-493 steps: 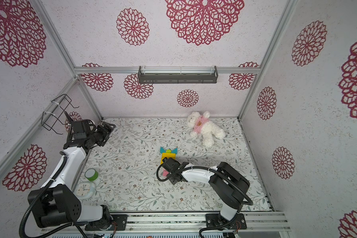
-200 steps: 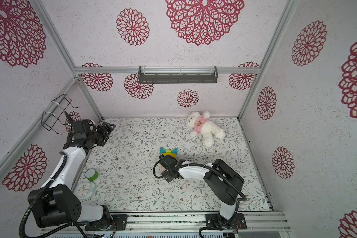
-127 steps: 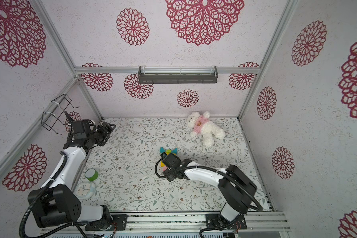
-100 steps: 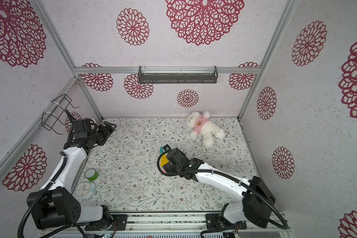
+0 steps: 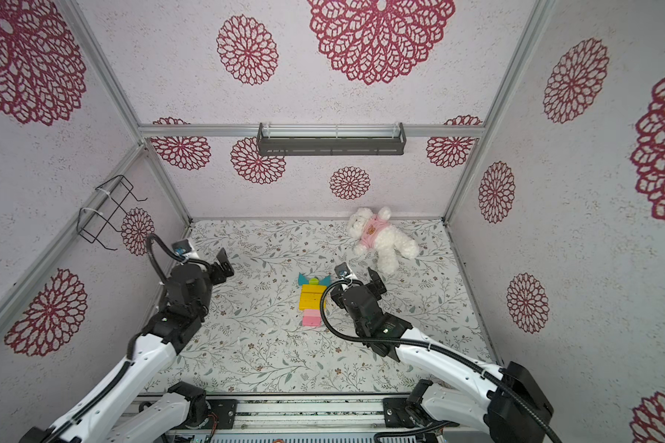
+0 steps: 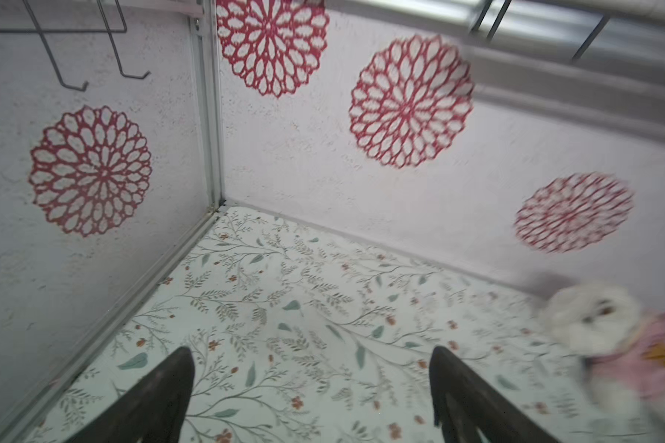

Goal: Assemble a carrot with building blocks
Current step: Reset both arms

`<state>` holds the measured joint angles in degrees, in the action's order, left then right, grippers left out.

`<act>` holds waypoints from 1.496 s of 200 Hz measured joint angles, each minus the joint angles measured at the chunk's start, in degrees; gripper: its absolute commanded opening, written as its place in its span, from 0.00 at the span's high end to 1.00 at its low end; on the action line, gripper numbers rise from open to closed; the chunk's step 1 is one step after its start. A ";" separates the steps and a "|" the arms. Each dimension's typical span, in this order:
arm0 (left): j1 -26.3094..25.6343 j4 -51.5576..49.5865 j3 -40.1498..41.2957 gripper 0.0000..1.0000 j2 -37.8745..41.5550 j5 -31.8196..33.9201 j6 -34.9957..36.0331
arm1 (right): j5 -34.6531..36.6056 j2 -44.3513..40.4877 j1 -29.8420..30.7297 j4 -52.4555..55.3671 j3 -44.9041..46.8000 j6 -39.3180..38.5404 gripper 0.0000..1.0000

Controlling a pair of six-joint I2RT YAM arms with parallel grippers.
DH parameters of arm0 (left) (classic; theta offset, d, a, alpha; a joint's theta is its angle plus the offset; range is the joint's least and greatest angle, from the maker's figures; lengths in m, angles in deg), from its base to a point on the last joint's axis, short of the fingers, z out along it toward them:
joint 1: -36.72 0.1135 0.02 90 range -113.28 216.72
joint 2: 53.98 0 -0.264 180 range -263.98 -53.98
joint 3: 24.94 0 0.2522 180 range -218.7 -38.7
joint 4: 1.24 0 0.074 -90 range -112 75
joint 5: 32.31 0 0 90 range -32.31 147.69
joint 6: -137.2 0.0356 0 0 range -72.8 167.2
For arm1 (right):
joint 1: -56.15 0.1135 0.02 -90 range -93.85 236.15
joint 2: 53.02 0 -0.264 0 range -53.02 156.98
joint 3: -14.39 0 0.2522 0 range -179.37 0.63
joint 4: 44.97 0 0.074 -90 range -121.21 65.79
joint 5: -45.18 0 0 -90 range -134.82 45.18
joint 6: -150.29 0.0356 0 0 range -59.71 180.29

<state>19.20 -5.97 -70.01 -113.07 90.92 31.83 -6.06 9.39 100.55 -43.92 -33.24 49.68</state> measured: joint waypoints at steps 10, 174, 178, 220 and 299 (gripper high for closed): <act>0.24 4.59 4.66 0.03 -5.14 2.03 3.13 | -1.62 -0.81 -4.94 -3.04 2.56 -0.94 0.01; 22.34 43.19 7.50 0.03 -29.62 -13.90 7.78 | -16.70 23.04 -33.77 -53.70 24.52 4.15 0.01; 22.36 43.15 7.19 0.03 -29.53 -14.43 7.74 | -17.05 23.61 -34.34 -55.36 25.05 4.33 0.01; 22.47 40.44 6.95 0.03 -29.53 -16.50 7.74 | -20.85 26.60 -39.10 -58.95 23.26 6.62 0.01; 22.60 39.06 6.95 0.03 -29.53 -17.53 7.74 | -28.55 26.60 -43.28 -53.13 18.67 10.08 0.01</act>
<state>41.80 33.09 -63.06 -142.60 73.39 39.56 -34.61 35.99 57.27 -97.06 -14.58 59.75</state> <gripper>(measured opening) 0.971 0.989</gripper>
